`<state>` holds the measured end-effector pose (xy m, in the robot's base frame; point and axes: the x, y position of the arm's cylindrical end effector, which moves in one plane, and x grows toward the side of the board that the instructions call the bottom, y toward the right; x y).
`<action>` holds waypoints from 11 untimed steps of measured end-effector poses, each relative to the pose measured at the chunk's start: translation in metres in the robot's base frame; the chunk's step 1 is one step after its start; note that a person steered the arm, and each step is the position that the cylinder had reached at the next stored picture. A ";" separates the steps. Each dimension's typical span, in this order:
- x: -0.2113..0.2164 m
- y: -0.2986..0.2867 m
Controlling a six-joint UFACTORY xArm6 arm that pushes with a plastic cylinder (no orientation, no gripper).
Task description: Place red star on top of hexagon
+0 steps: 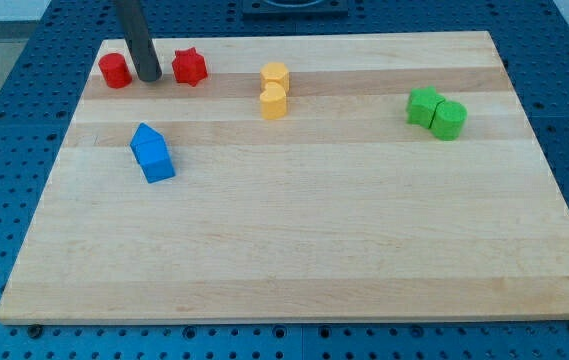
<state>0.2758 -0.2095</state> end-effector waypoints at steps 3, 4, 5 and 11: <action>0.000 0.035; -0.002 0.045; -0.011 0.055; -0.032 0.148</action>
